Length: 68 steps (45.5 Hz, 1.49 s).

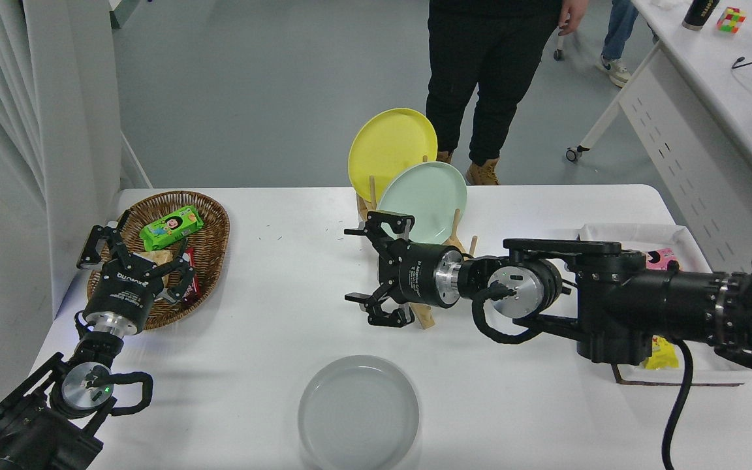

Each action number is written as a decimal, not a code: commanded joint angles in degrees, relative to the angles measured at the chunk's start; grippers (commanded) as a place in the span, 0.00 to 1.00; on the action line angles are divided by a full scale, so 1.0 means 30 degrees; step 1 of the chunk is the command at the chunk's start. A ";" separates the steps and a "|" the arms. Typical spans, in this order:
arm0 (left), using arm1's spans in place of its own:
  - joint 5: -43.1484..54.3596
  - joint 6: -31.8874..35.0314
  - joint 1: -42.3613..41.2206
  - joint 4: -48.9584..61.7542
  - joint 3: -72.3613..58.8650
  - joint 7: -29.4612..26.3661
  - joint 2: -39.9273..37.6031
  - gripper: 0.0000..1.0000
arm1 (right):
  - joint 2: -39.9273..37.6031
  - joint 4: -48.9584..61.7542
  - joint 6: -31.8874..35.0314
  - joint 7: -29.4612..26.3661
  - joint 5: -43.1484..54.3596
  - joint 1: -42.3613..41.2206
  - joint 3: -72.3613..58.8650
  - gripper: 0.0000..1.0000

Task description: Place the plate on the table

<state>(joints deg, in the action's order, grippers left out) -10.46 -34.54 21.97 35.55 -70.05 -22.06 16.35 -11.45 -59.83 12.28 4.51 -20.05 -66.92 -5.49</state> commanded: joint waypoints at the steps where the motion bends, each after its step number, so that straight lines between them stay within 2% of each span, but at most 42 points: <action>1: 0.0000 0.0000 0.0000 -0.0012 0.0000 -0.0001 0.0000 0.98 | -0.0316 0.2475 0.2321 0.0020 0.3664 0.2821 0.5102 0.99; 12: 0.0000 0.0029 0.0000 0.0017 0.0000 -0.0001 0.0000 0.98 | -0.0783 0.4004 0.2525 -0.0009 0.3755 0.3645 0.8068 0.99; 22: 0.0000 0.0029 0.0000 -0.0012 0.0000 -0.0001 0.0000 0.98 | -0.0930 0.5909 0.6625 -0.0068 0.4222 0.5754 1.2725 0.99; 31: 0.0000 0.0029 0.0000 0.0016 0.0000 -0.0001 0.0000 0.98 | -0.1135 0.6671 0.7418 -0.0068 0.5161 0.6809 1.5949 0.99; 48: 0.0000 0.0029 0.0000 -0.0013 0.0000 -0.0001 0.0000 0.98 | -0.0755 0.8281 0.7477 0.0049 0.5161 0.8627 2.0140 0.99; 68: 0.0000 0.0029 0.0000 0.0017 0.0000 -0.0001 0.0000 0.98 | -0.0286 1.1034 0.7331 0.0050 0.4927 0.8978 2.0931 0.99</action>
<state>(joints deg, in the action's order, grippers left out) -10.45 -34.45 21.97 35.52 -70.05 -22.06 16.35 -12.94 -31.79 34.22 4.61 -4.96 -41.18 54.44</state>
